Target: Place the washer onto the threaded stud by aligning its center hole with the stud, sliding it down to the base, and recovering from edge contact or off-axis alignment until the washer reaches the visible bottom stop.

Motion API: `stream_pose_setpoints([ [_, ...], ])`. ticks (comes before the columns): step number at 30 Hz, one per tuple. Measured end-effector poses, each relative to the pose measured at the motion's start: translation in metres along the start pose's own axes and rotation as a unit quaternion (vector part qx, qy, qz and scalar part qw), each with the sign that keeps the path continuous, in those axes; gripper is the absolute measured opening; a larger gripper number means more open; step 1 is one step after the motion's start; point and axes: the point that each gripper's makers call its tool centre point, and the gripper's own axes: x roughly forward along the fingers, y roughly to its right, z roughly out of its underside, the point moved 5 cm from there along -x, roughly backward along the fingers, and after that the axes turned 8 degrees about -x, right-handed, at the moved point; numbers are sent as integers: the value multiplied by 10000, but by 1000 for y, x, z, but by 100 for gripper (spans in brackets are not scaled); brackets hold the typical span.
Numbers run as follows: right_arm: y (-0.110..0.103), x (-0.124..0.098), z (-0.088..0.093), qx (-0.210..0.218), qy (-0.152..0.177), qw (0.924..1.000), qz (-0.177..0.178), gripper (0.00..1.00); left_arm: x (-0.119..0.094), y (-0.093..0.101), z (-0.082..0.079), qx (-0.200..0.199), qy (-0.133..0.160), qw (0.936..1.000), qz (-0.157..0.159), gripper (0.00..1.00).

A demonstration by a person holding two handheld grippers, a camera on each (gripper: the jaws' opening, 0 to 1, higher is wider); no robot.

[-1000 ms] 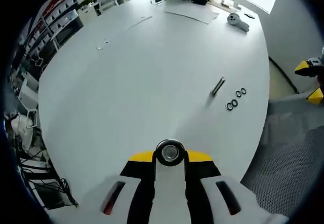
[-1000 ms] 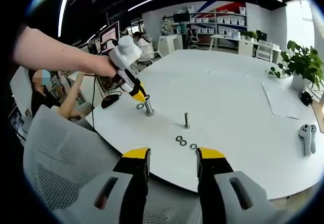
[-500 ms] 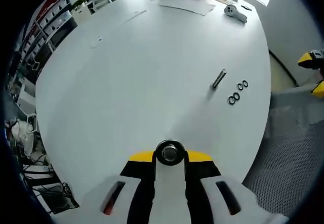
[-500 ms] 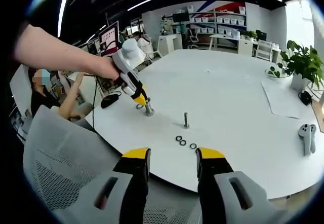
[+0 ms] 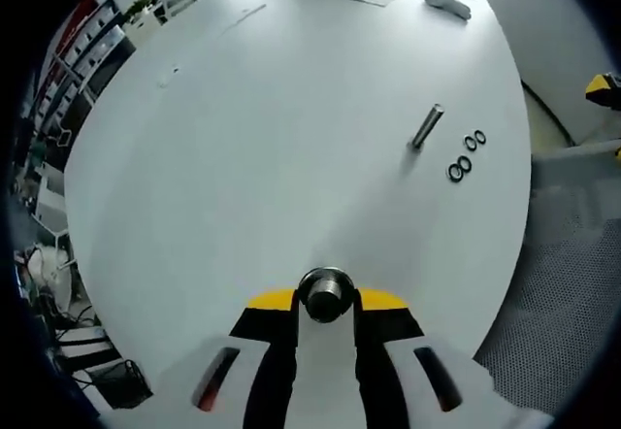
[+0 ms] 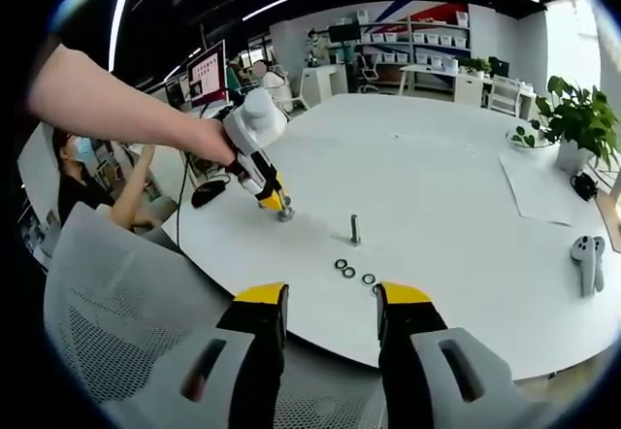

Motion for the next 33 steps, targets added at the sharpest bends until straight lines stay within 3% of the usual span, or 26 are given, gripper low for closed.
stream_pose_setpoints([
  [8, 0, -1, 0, 15, -1, 10000, 31, 39, 16, 0, 3, -64, -96, 9999, -75, 20],
  [19, 1, -1, 0, 22, -13, 10000, 47, 39, 16, -2, -2, 102, -6, 9999, -66, 21],
  [33, 1, -2, 0, 23, -19, 10000, 43, 39, 9, -2, 12, 98, 153, 9998, -38, 25],
])
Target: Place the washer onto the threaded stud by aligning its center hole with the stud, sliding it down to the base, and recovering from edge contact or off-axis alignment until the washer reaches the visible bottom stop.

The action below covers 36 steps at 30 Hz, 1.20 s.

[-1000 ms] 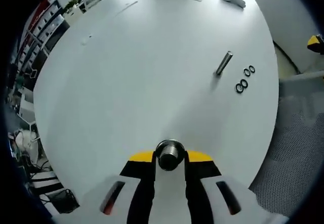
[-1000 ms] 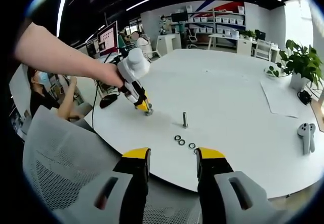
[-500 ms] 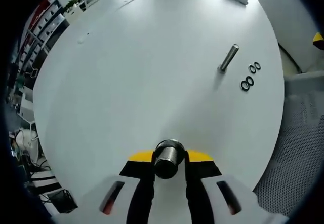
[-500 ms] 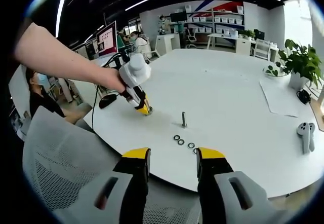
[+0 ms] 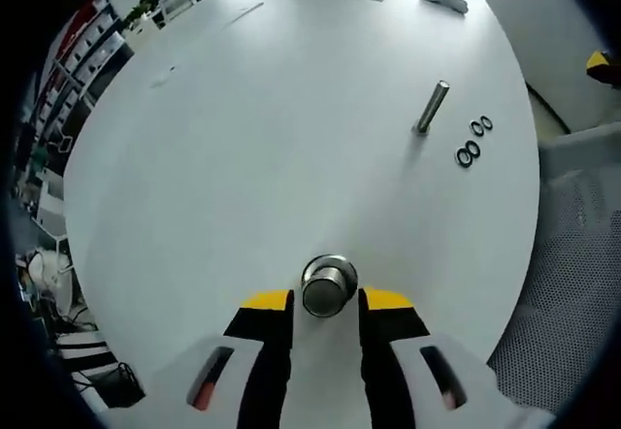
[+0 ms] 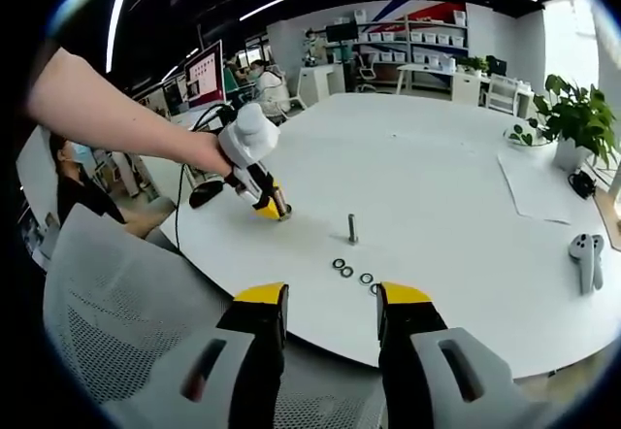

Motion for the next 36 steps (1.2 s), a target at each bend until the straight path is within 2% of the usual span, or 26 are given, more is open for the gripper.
stream_pose_setpoints([
  [10, 0, -1, 0, -6, 1, 10000, -4, 39, -9, -28, 24, -432, -18, 9988, -224, 26],
  [14, 0, 0, 1, -8, -15, 10000, -3, 39, -9, -38, 34, -692, -57, 9972, -273, 26],
  [18, 0, 1, 1, -21, -33, 10000, -9, 39, -1, -51, 43, -947, -17, 9952, -261, 26],
  [26, 1, 1, 2, -18, -52, 10000, 3, 39, -1, -53, 40, -1196, 68, 9925, -224, 26],
  [28, 0, 1, 2, -20, -54, 10000, 4, 39, 1, -59, 44, -1249, 62, 9920, -168, 26],
  [36, 0, 2, 2, -21, -68, 10000, 13, 38, 4, -57, 44, -1422, 55, 9898, -95, 26],
])
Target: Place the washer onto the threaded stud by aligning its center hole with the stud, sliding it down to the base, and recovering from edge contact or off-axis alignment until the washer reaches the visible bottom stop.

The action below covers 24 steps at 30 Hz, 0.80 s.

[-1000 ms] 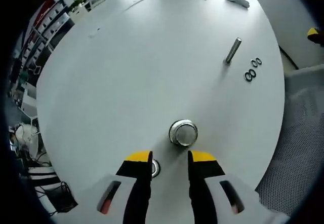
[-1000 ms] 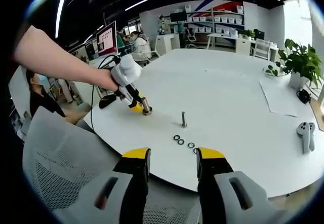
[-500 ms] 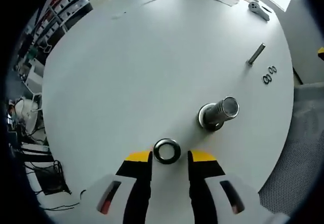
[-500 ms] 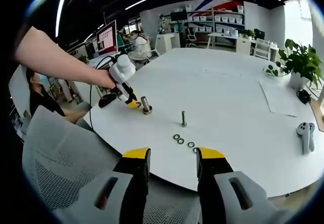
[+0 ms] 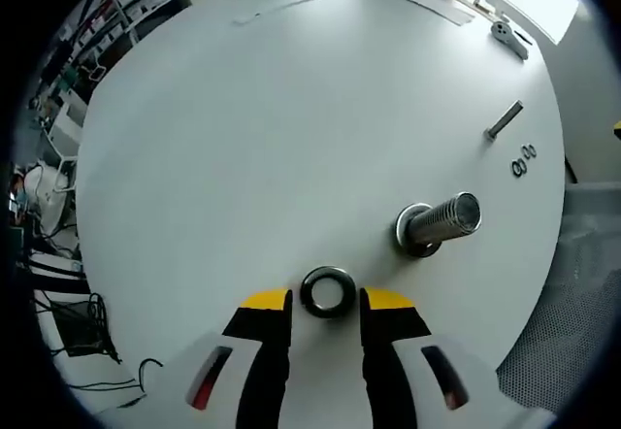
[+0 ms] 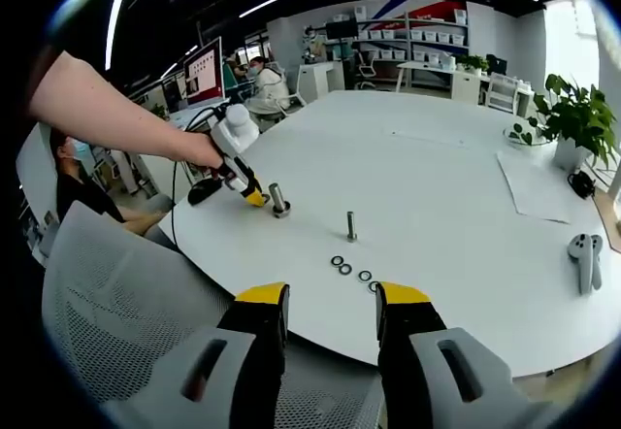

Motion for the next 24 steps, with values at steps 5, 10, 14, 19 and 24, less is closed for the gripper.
stream_pose_setpoints([
  [5, 0, -1, 0, 3, -5, 10000, 3, 38, 2, 0, 0, 24, 7, 10000, -25, 26],
  [10, 0, -1, -1, 9, -7, 10000, 6, 38, 3, -2, 0, -1, 6, 10000, -3, 24],
  [14, 1, 0, 0, 6, -16, 10000, 7, 38, 4, -4, 0, -57, 57, 10000, -22, 21],
  [19, 1, -1, 0, 24, -5, 10000, 17, 38, 4, -2, 1, -98, 71, 9999, -73, 21],
  [24, 2, 0, 0, 4, -11, 10000, 4, 38, 2, 6, 4, -103, -32, 9999, -56, 21],
])
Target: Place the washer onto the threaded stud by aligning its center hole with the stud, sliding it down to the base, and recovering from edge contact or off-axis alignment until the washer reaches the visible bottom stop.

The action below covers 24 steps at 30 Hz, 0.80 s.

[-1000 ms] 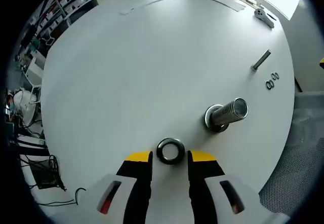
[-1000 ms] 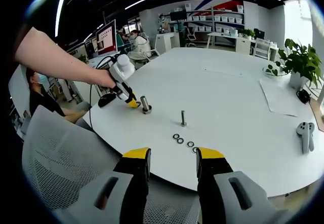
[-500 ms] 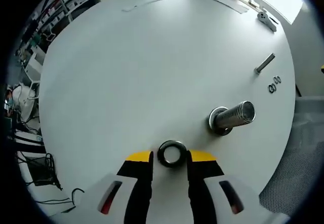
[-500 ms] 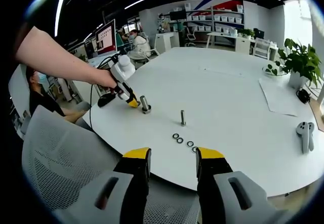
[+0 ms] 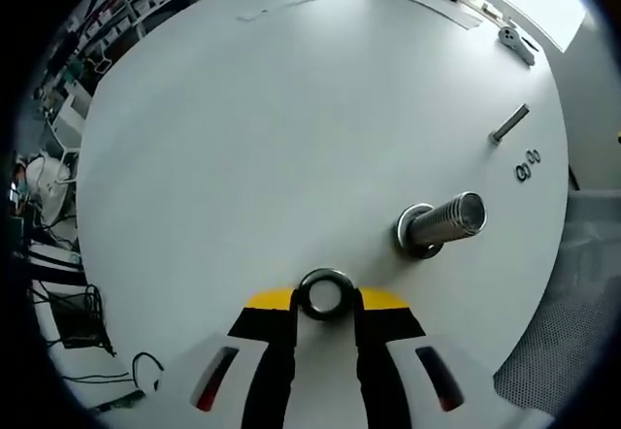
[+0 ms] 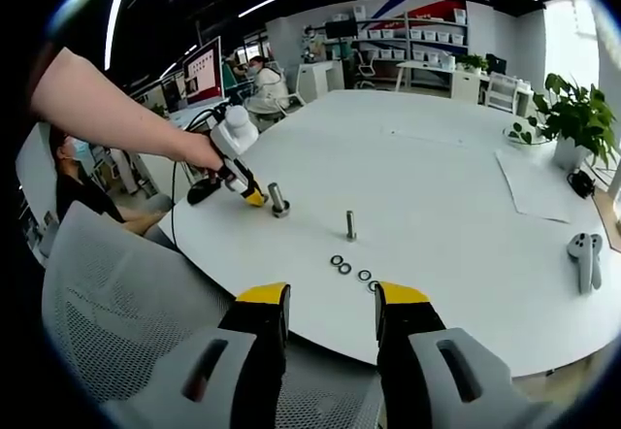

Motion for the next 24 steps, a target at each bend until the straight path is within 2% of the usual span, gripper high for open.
stream_pose_setpoints([
  [4, 0, 0, 0, -6, 5, 10000, -10, 37, -2, 8, 6, 67, -72, 10000, 9, 21],
  [7, -1, -1, -1, -11, 9, 10000, -21, 37, -3, 20, 14, 196, -154, 9997, 11, 21],
  [8, -1, 0, -1, -10, 8, 10000, -22, 37, -4, 25, 17, 305, -138, 9994, 39, 21],
  [13, -2, -2, -2, -14, 30, 10000, -38, 37, -8, 47, 31, 295, 5, 9995, 98, 21],
  [18, -2, 0, -1, -30, 38, 10000, -54, 37, -8, 54, 33, 329, -24, 9994, 113, 21],
  [24, -3, -1, -2, -50, 39, 10000, -69, 37, -9, 56, 34, 387, -193, 9990, 113, 21],
])
